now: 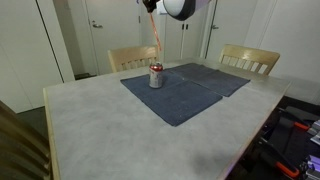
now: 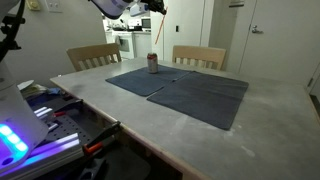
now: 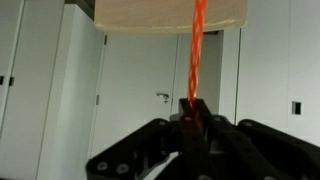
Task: Put the straw inside the can
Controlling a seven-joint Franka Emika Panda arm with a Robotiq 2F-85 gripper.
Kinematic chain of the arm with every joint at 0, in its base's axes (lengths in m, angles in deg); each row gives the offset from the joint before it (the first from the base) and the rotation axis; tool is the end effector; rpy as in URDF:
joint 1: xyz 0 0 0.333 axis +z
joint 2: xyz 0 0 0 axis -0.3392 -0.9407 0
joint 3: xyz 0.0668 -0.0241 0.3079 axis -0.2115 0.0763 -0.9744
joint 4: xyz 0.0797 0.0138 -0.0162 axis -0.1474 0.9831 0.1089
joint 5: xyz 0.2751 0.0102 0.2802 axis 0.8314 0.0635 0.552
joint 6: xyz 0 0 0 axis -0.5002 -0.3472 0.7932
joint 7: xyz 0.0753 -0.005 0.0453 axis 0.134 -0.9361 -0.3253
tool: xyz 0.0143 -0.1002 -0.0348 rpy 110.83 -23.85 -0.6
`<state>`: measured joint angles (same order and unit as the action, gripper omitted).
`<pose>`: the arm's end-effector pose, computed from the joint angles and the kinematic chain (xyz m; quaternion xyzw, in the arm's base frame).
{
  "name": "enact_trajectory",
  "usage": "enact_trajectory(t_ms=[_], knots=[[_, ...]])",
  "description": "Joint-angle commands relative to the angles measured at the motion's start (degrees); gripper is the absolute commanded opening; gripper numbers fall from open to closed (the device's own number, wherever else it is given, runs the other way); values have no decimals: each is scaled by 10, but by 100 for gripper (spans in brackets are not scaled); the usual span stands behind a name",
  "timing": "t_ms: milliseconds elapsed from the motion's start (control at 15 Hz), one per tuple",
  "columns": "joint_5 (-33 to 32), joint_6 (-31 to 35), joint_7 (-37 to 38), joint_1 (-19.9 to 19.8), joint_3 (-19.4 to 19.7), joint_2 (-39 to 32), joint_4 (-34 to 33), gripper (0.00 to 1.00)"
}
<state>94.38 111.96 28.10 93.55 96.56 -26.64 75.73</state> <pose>0.6110 0.1397 0.3963 0.8395 -0.0361 0.5334 0.0974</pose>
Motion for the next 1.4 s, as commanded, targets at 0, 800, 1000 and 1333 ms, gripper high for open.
enact_trajectory(t_ms=[0, 800, 1000, 1333], knots=[[41, 42, -44, -36, -39, -3, -10, 2], [125, 35, -76, -57, -83, -19, -56, 2], [138, 34, -73, -60, -86, -26, -53, 2], [153, 33, -70, -64, -87, -46, -49, 2]])
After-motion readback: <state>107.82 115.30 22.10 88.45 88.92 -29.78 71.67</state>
